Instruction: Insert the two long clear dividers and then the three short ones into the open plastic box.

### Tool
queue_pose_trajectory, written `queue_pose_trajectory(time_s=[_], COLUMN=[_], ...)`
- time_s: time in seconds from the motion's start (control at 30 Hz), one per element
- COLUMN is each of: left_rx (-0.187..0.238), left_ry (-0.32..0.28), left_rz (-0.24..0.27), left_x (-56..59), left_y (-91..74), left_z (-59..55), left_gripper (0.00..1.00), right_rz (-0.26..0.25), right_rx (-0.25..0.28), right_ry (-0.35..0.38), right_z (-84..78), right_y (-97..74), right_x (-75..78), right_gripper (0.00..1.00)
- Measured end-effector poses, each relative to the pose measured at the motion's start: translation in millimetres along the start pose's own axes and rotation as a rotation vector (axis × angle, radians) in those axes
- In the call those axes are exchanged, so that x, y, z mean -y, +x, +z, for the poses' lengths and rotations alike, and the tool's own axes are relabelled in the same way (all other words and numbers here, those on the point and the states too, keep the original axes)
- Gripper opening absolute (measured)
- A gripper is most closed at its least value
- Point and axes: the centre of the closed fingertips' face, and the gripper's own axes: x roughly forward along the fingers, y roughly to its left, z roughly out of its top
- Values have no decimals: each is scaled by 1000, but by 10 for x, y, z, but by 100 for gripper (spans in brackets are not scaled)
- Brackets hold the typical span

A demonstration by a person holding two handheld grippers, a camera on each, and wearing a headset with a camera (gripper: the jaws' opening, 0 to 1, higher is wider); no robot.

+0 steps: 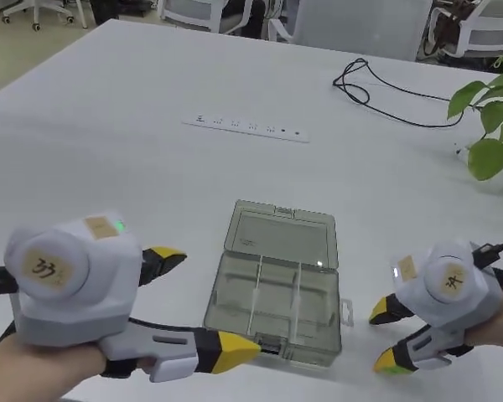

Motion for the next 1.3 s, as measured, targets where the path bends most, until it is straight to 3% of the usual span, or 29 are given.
queue_pose_trajectory(time_s=[0.63, 1.3], left_rx=[21, 33], left_ry=[-15, -43], left_rz=[-16, -50], left_x=[50, 153], left_y=[21, 131], left_z=[44, 101], left_gripper=[88, 86], right_rz=[-57, -157], right_rx=[4, 49], right_ry=[-3, 13], right_z=[6, 13], right_y=[-31, -269], right_x=[4, 89], right_gripper=[33, 33])
